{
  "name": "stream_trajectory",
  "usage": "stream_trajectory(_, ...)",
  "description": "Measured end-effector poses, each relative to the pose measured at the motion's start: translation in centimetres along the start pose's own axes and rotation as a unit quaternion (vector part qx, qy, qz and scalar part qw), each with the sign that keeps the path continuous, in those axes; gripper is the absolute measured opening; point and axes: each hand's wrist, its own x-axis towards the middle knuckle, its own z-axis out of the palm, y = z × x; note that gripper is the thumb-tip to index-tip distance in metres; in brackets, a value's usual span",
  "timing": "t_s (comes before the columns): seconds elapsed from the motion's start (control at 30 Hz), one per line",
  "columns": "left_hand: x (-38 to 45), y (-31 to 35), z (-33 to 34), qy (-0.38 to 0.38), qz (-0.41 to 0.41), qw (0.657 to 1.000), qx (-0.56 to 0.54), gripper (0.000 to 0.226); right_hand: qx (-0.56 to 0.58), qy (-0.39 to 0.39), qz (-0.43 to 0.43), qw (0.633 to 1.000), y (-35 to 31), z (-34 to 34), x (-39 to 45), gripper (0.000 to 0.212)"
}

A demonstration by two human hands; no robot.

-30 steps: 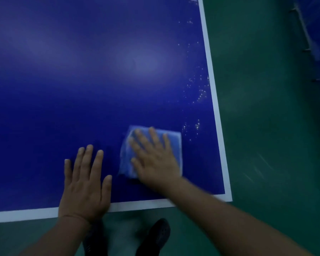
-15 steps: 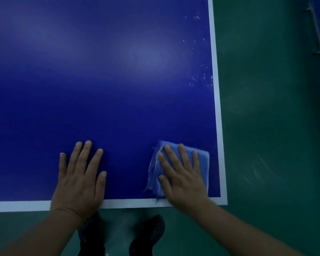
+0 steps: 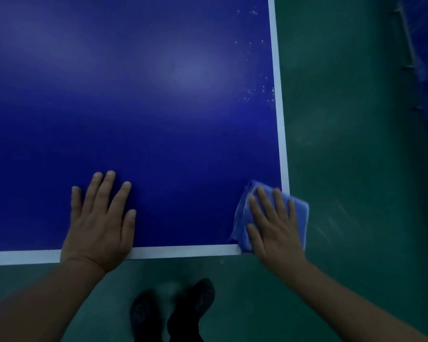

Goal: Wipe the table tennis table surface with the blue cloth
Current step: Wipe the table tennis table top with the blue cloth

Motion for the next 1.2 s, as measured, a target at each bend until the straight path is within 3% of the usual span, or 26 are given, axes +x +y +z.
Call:
stream_trajectory(0.1,0.0,0.0,-0.1,-0.007,0.000,1.000,0.002,0.063,-0.001,-0.021,-0.028,0.999,1.0,0.0,-0.6,0.060)
stream_trajectory(0.27,0.0,0.1,-0.3,-0.010,-0.003,1.000,-0.004,0.065,0.068,0.021,0.196,0.978,-1.2,-1.5,9.5,0.062)
stream_trajectory(0.33,-0.1,0.0,-0.3,-0.007,-0.002,1.000,-0.006,0.066,0.096,0.039,0.244,0.964,-4.7,-1.9,12.3,0.060)
stream_trajectory(0.5,-0.2,0.0,-0.4,-0.001,-0.001,0.999,-0.033,0.069,0.061,0.011,0.068,0.996,-13.1,0.0,5.6,0.061)
stream_trajectory(0.67,-0.2,0.0,-0.3,-0.006,-0.004,0.999,-0.031,0.069,0.044,0.013,0.123,0.991,-6.8,1.4,-0.8,0.060)
stream_trajectory(0.9,-0.1,0.1,-0.3,-0.011,-0.004,1.000,-0.016,0.069,0.044,0.013,0.165,0.985,-2.9,0.1,2.1,0.064)
stream_trajectory(1.03,-0.2,0.0,-0.2,-0.010,-0.008,1.000,-0.011,0.069,0.024,0.006,0.143,0.989,-2.5,-0.1,2.6,0.062)
stream_trajectory(1.2,-0.2,0.1,-0.1,-0.019,-0.019,1.000,0.007,0.067,0.017,-0.008,0.052,0.998,-0.8,-1.2,6.6,0.063)
